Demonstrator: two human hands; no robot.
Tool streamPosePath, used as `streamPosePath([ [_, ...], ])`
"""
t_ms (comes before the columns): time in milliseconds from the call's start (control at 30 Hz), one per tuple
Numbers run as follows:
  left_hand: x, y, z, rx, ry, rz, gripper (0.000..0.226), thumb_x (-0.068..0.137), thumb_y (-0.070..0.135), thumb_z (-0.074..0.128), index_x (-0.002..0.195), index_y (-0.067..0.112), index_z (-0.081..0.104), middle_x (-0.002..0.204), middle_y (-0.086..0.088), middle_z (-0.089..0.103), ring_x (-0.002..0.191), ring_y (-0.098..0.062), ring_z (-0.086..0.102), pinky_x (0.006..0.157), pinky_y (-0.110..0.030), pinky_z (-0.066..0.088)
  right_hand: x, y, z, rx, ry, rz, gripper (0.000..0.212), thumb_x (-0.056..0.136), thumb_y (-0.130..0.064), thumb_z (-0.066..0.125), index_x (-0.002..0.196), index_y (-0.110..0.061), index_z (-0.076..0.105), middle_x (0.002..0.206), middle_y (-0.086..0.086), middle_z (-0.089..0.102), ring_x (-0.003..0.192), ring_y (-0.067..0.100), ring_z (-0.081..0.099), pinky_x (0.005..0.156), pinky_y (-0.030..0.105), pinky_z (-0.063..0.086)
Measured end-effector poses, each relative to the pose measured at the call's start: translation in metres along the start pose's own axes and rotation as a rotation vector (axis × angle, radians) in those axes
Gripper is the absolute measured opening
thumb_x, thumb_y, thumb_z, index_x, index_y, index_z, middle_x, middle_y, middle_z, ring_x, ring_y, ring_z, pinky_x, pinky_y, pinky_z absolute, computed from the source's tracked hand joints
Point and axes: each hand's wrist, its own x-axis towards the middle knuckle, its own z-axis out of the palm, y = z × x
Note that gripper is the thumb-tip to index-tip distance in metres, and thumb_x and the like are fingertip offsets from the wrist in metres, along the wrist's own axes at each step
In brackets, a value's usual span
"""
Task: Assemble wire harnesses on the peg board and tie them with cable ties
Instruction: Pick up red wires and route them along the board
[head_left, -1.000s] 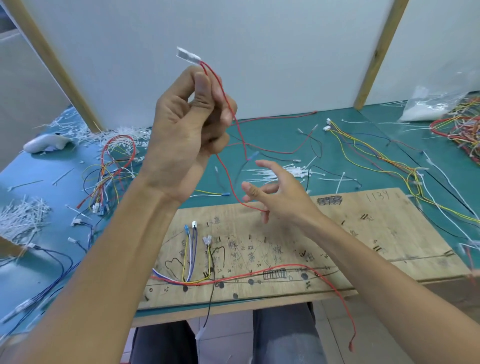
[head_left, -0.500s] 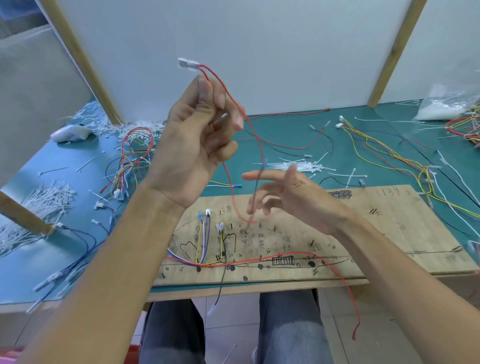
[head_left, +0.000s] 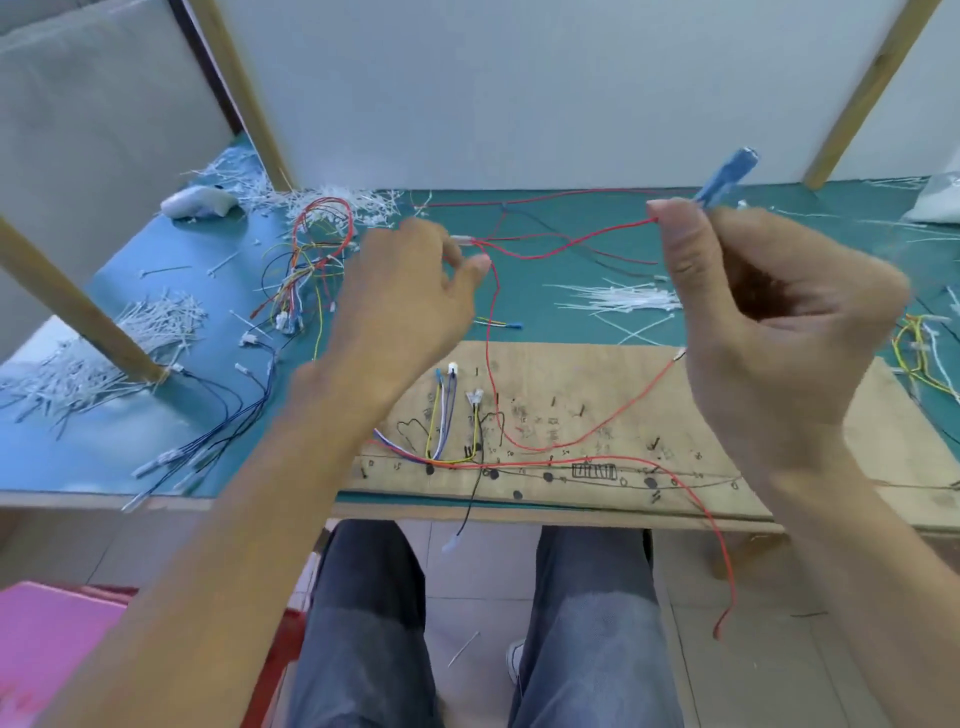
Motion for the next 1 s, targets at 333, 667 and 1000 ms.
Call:
streamPosePath([
  [333, -0.095, -0.028, -0.071, -0.078, -0.729, -0.037, 0.031, 0.102, 0.037, 0.063, 0.078, 0.019, 0.075, 0.066, 0.002, 0.076, 0.062, -0.017, 0.075, 0.059, -0.025, 0.060, -0.016, -0.019, 0.025, -0.024, 0.201, 0.198, 0.049, 0.104, -0.026, 0.067, 0.062, -0.026, 0.042, 0.060, 0.003, 0.021, 0.059, 0.019, 0.019, 0.056, 0.029, 0.016],
  [667, -0.129, -0.001, -0.025, -0.622, -0.089, 0.342, 0.047, 0.094, 0.047, 0.071, 0.136, 0.031, 0.060, 0.113, 0.004, 0.074, 0.112, -0.024, 0.071, 0.090, -0.037, 0.061, -0.095, -0.049, 0.042, -0.012, -0.313, 0.011, 0.049, 0.084, 0.007, 0.076, 0.130, -0.009, 0.072, 0.099, 0.001, 0.078, 0.077, 0.017, 0.070, 0.071, 0.030, 0.055],
  [1000, -0.160, -0.055, -0.015, -0.769, -0.116, 0.219, 0.021, 0.110, 0.020, 0.041, 0.126, 0.024, 0.055, 0.114, 0.003, 0.077, 0.101, -0.009, 0.073, 0.089, -0.017, 0.053, -0.100, -0.021, 0.040, 0.548, -0.732, 0.710, 0.049, 0.100, -0.034, 0.063, 0.145, -0.037, 0.045, 0.095, 0.008, 0.077, 0.067, 0.024, 0.067, 0.062, 0.040, 0.052],
])
